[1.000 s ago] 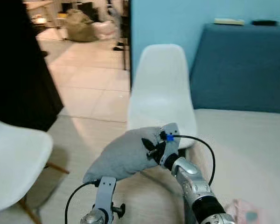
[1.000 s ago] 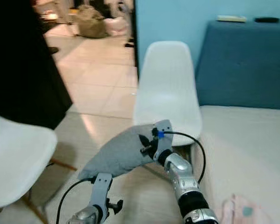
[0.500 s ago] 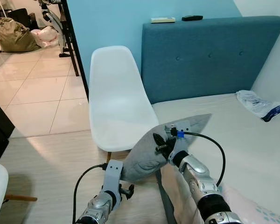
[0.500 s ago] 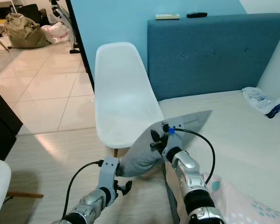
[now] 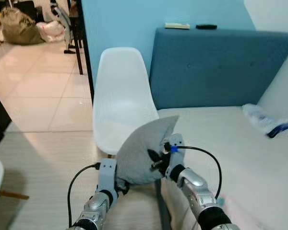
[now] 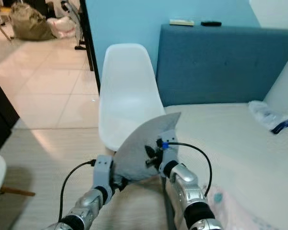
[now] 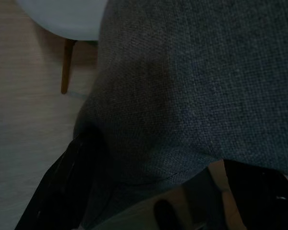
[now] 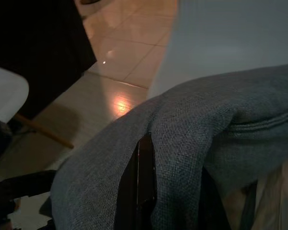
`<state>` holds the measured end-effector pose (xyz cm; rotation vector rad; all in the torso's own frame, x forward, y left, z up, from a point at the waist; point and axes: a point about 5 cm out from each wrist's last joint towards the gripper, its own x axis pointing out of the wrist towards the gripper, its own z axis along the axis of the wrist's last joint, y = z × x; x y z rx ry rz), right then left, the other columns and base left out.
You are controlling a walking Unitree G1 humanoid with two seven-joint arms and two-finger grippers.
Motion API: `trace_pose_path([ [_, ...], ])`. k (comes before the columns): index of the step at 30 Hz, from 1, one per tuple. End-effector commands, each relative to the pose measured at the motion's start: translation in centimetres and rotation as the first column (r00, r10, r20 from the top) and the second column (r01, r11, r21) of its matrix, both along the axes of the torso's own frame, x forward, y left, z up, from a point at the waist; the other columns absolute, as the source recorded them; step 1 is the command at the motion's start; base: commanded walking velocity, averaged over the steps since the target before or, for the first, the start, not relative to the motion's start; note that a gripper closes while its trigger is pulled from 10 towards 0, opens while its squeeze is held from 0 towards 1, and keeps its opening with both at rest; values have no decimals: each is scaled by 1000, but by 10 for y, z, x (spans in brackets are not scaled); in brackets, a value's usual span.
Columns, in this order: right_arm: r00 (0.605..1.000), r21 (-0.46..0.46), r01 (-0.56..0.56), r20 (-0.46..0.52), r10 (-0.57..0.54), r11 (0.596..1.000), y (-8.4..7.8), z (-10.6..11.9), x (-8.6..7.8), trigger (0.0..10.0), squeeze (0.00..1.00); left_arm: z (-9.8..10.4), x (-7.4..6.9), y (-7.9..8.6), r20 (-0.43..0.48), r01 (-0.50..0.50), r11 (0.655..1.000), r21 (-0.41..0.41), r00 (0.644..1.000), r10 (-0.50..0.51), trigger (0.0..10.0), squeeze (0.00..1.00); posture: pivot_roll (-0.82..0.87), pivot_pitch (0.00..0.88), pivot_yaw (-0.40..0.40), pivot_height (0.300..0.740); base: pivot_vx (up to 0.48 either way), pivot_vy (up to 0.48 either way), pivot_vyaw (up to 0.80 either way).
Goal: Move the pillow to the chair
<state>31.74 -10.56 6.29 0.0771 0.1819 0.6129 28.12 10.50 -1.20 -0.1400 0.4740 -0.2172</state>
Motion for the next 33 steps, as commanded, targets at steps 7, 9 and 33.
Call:
trace_pose_path([
  [7, 992, 11, -30, 120, 28, 999, 8, 27, 17, 10000, 0, 24, 18, -3, 153, -11, 1000, -12, 988, 13, 10000, 0, -17, 0, -112, 740, 260, 0, 0],
  [9, 990, 27, -12, 144, 8, 1000, 6, 34, 21, 10000, 0, 33, 25, -3, 198, 1, 1000, -7, 980, 0, 10000, 0, -17, 0, -94, 740, 272, 0, 0],
  [33, 978, 79, 45, 199, -60, 996, 0, 44, 28, 10000, 0, 62, 47, -8, 307, 56, 998, -19, 951, -47, 10000, 0, -47, 0, -26, 740, 303, 0, 0],
])
